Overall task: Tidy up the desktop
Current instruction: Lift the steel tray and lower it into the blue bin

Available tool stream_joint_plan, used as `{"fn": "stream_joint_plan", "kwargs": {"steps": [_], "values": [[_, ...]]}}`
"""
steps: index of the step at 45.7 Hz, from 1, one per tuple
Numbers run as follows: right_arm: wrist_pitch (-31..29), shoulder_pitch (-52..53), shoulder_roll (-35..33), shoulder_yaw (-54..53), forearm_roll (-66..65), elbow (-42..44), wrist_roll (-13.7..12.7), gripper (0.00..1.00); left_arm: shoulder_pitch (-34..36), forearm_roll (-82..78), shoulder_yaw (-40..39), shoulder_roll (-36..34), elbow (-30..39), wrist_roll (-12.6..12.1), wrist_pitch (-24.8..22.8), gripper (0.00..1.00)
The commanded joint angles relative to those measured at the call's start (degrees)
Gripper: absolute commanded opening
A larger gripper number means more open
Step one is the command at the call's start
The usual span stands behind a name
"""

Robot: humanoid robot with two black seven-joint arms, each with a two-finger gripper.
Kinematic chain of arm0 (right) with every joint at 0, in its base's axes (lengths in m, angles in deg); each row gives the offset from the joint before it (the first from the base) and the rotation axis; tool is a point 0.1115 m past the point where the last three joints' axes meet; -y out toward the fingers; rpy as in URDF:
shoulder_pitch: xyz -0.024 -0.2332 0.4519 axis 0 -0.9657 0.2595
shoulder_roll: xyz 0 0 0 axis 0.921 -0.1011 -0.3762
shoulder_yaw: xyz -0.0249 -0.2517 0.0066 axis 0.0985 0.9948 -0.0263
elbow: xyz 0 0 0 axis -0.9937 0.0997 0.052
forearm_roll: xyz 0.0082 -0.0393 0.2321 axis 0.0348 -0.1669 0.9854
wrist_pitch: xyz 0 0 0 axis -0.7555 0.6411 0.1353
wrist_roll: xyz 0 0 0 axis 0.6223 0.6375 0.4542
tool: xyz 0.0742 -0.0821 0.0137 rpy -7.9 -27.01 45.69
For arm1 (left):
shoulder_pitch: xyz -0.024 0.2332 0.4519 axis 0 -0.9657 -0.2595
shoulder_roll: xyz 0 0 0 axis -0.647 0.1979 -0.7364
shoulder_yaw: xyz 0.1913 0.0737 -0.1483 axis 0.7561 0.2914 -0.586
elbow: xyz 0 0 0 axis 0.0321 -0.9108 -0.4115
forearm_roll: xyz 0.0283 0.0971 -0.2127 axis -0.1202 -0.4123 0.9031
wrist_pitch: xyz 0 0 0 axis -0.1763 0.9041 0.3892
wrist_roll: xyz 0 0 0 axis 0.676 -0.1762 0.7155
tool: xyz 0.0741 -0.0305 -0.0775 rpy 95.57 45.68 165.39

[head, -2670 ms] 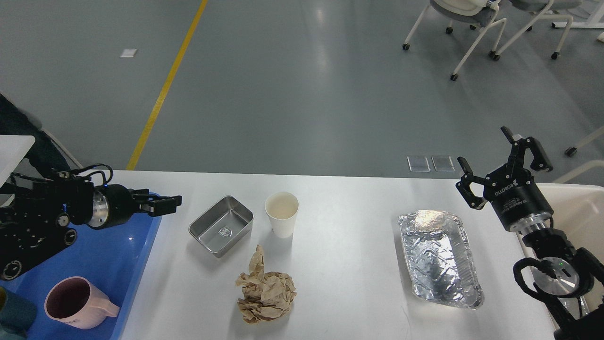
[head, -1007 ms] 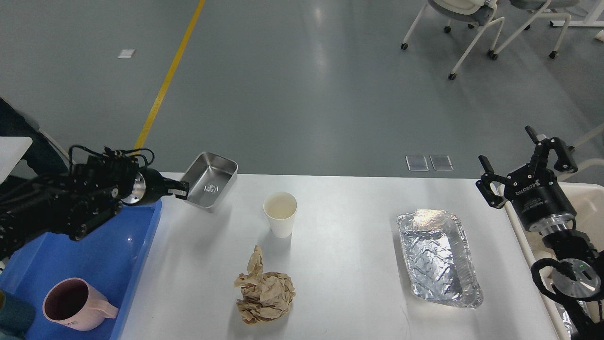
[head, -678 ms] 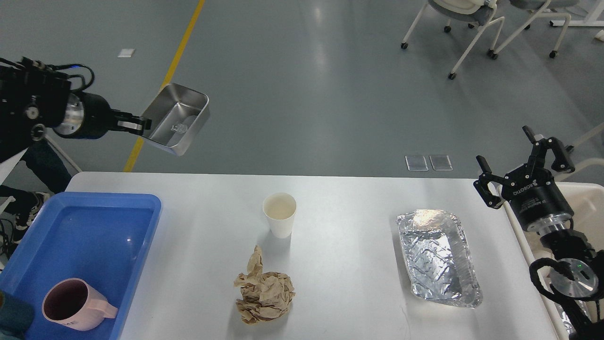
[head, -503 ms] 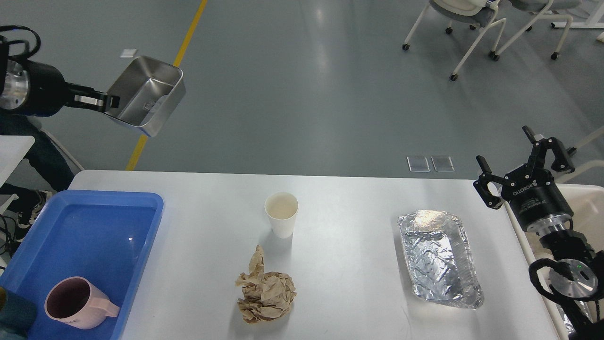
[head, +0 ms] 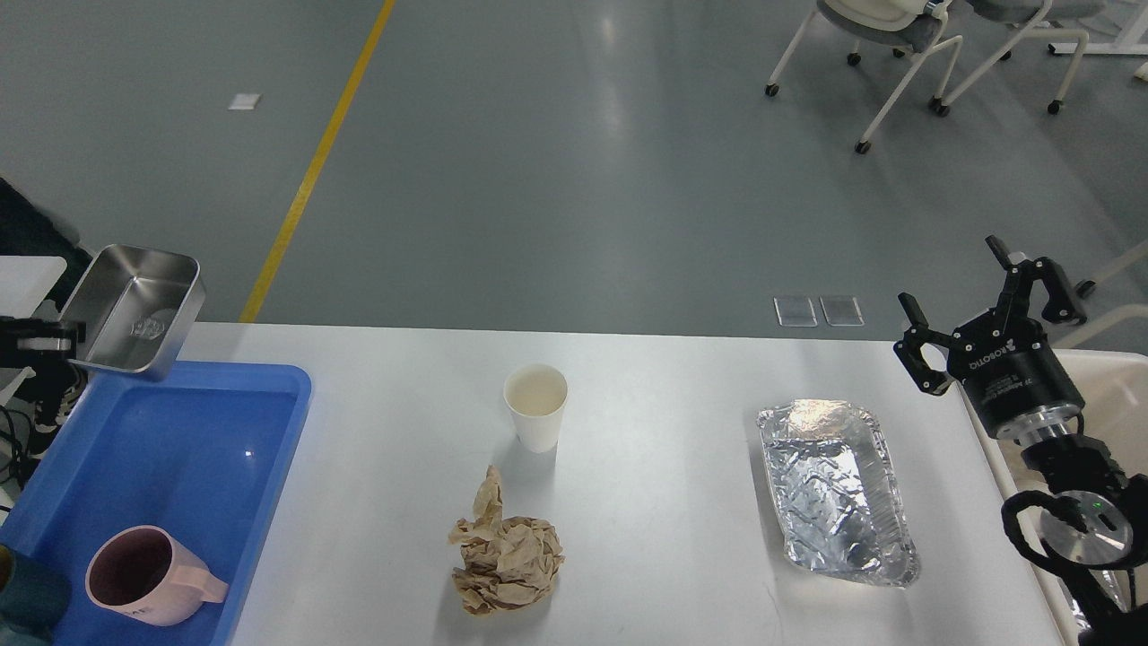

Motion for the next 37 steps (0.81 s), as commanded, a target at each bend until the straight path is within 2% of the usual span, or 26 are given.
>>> {"fn": "stream_joint_plan", "kwargs": {"steps": [1, 9, 12, 14, 17, 18, 21, 23, 28, 32, 34, 37], "values": [[0.0, -0.1, 0.0, 0.1, 0.0, 0.0, 0.0, 1.00, -8.1, 2.3, -0.1, 3.2, -4.0, -0.5, 5.5, 0.02], [0.0, -0.1, 0.0, 0.1, 0.0, 0.0, 0.0, 1.00, -14.7, 6.5, -0.1, 8.8, -11.2, -0.5, 9.4, 0.03], [0.0, -0.1, 0.0, 0.1, 0.0, 0.0, 0.0, 1.00, -15.2, 7.3, -0.1, 10.6, -12.4, -0.7, 9.6, 0.13], [0.0, -0.1, 0.0, 0.1, 0.0, -0.2, 0.0, 1.00, -15.2, 7.9, -0.1, 11.8, -12.6, -0.7, 10.0, 0.27], [0.0, -0.2, -0.1, 0.1, 0.0, -0.3, 0.0, 1.00, -15.3, 9.5, -0.1, 12.8, -12.7, -0.7, 10.8, 0.60], [0.0, -0.2, -0.1, 0.1, 0.0, -0.2, 0.0, 1.00, -15.4, 10.2, -0.1, 13.0, -12.7, -0.7, 11.1, 0.69], [0.0, -0.3, -0.1, 0.1, 0.0, -0.2, 0.0, 1.00, -15.6, 12.5, -0.2, 13.2, -12.7, -0.7, 11.5, 0.86], [0.0, -0.3, -0.1, 0.1, 0.0, -0.2, 0.0, 1.00, -15.5, 14.2, -0.1, 13.2, -12.5, -0.6, 11.4, 0.93], [0.0, -0.4, -0.2, 0.1, 0.0, -0.2, 0.0, 1.00, -14.7, 16.5, -1.1, 12.8, -11.9, 0.1, 10.7, 0.97], [0.0, -0.4, -0.1, 0.1, 0.0, -0.2, 0.0, 1.00, -14.3, 21.0, -7.4, 12.2, -11.8, 0.3, 9.8, 0.97], [0.0, -0.4, 0.0, 0.1, 0.0, -0.1, 0.0, 1.00, -14.2, 24.2, -12.2, 11.8, -11.7, 0.3, 7.3, 0.97], [0.0, -0.4, 0.0, 0.1, 0.0, -0.2, 0.0, 1.00, -14.5, 30.4, -21.1, 10.1, -11.7, 0.2, 1.2, 0.97]]}}
